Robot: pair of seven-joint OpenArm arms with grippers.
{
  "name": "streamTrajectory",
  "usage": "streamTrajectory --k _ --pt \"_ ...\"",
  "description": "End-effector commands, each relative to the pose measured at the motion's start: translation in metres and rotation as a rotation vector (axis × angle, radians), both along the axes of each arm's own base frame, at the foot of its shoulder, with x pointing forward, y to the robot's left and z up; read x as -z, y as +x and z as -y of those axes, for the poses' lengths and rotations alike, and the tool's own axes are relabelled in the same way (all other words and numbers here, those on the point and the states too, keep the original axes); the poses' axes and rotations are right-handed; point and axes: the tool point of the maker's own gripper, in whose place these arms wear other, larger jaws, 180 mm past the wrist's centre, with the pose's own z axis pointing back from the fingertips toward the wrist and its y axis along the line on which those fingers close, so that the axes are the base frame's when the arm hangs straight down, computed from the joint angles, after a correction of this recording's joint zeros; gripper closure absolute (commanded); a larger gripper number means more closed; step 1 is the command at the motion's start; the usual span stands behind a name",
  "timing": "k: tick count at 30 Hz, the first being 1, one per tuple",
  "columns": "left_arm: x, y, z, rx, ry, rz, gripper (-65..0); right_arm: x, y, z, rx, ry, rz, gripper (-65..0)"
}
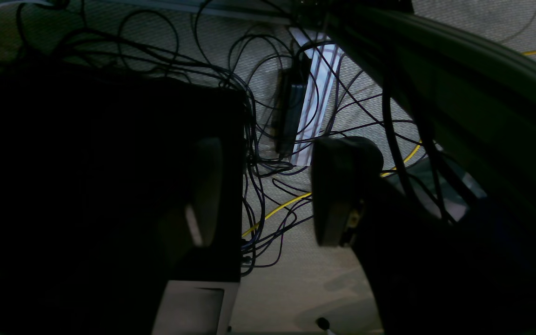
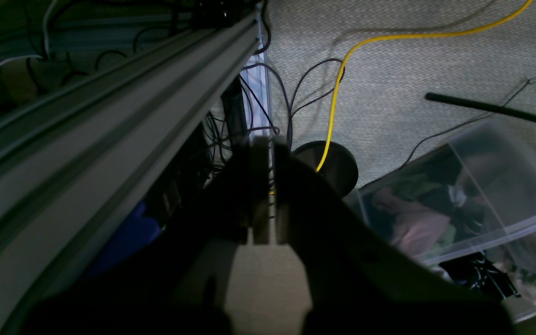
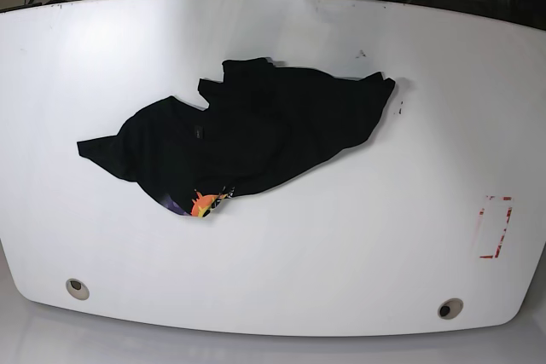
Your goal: Layout the t-shirt on the table in an organized manner, then fold the t-shirt properly
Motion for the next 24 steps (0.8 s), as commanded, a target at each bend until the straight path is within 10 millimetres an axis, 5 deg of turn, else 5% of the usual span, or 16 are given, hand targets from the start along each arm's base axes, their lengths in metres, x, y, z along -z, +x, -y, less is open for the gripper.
streamTrajectory --k 1,24 --pt "-0.0001 -0.0006 0.0018 -0.004 -0.007 0.001 -28.6 -0.0001 0.0008 -0.0005 0.001 0.005 0.002 -1.1" --pt "-0.0001 0.0056 -0.0057 0.004 0.01 0.015 -28.7 -0.0006 -0.0042 0.0077 -0.073 -0.019 0.033 -1.9"
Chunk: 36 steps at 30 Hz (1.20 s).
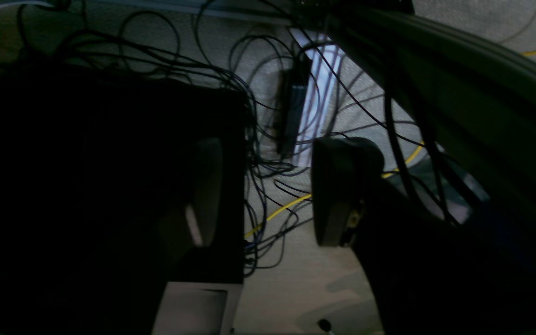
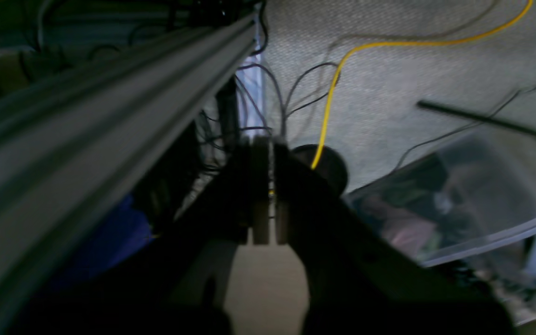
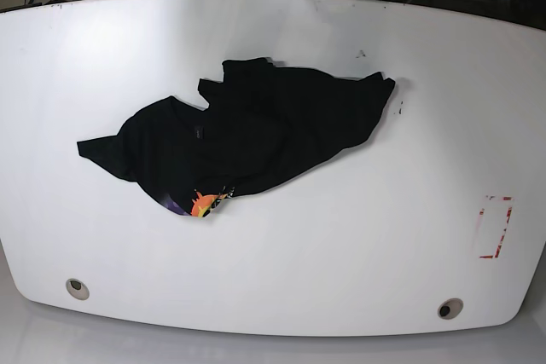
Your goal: Layout the t-shirt on the table in an organized manner, then fold the t-shirt properly
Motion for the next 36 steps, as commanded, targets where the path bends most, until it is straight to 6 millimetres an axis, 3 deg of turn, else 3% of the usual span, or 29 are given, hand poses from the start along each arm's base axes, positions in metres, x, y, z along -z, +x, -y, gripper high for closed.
streamTrajectory --k 1,12,18,36 --pt "0.0 0.001 -0.001 0.002 0.002 0.007 -28.7 0.0 0.0 0.003 0.0 -0.006 0.005 -1.9" --pt "0.0 0.001 -0.003 0.002 0.006 0.008 -28.9 0.0 0.0 0.012 0.025 -0.02 0.003 -1.9" --pt "-0.001 0.016 -0.01 0.004 0.023 0.049 -28.9 0.0 -0.001 0.013 0.023 -0.022 0.003 -1.9" --pt "-0.001 0.01 -0.012 0.005 0.028 0.046 -28.9 0.0 -0.001 0.013 0.021 -0.022 0.006 -1.9"
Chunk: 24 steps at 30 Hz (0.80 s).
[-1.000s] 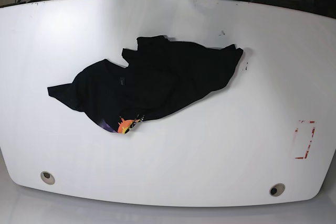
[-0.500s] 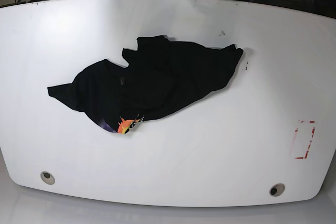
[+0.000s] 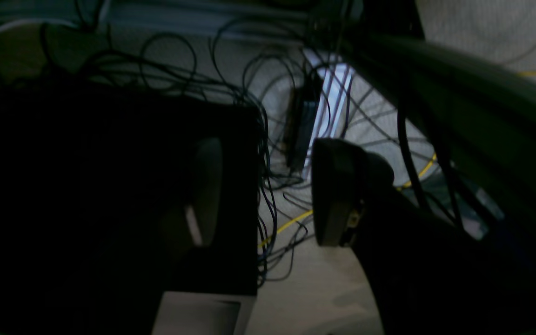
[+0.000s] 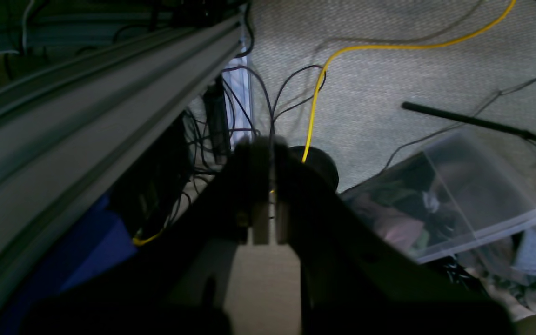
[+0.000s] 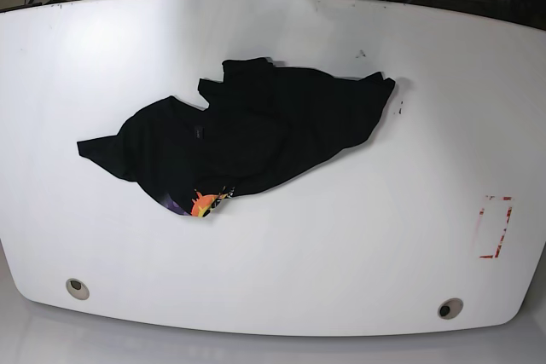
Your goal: Layout the t-shirt on the table in an organized manner, then fold the t-shirt properly
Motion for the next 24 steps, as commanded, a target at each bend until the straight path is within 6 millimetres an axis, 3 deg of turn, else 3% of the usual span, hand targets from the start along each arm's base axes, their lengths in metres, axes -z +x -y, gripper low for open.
streamTrajectory --k 1,24 --pt "-0.0002 0.0026 0.0 0.003 0.001 0.009 -28.9 -0.0002 0.001 0.0004 -0.002 0.003 0.006 -1.9" --pt "-0.0016 0.003 -0.0065 0.013 0.018 0.031 -29.0 -0.0039 0.0075 0.0072 -0.01 -0.016 0.064 -1.7"
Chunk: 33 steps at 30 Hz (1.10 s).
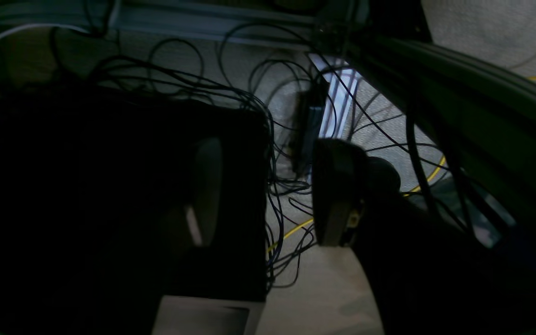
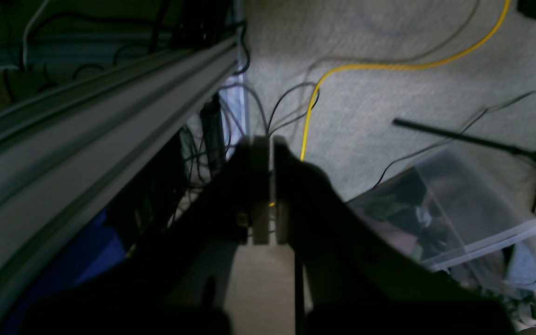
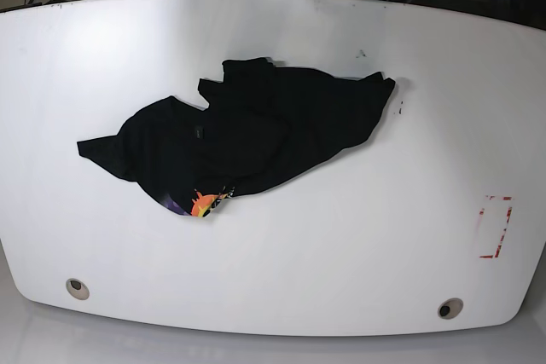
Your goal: Layout the t-shirt on the table in an organized manner, then fold the t-shirt properly
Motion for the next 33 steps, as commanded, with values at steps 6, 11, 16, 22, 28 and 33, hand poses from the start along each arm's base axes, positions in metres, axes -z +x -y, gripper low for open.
streamTrajectory --k 6,11,16,22,28,33 --pt "0.0 -0.008 0.0 0.005 0.0 -0.006 -29.0 0.0 -0.004 0.0 -0.006 0.004 -0.001 -1.7" --pt "-0.001 -0.01 0.0 0.007 0.004 0.012 -29.0 0.0 -0.01 0.0 -0.005 0.003 -0.007 -1.7" --pt "-0.002 -0.017 -0.001 0.007 0.008 0.029 -29.0 -0.002 -0.004 0.002 -0.006 -0.002 0.014 -1.7" --pt "-0.003 -0.016 -0.002 0.006 0.012 0.06 -29.0 -0.002 -0.005 0.0 -0.006 0.001 0.014 -1.6" --pt "-0.005 -0.023 -0.003 0.006 0.018 0.092 -29.0 -0.003 -0.009 0.001 -0.004 -0.001 0.027 -1.4" --pt "-0.006 -0.032 -0.003 0.005 0.017 0.084 -28.9 -0.005 -0.009 0.003 -0.003 -0.008 0.059 -1.4"
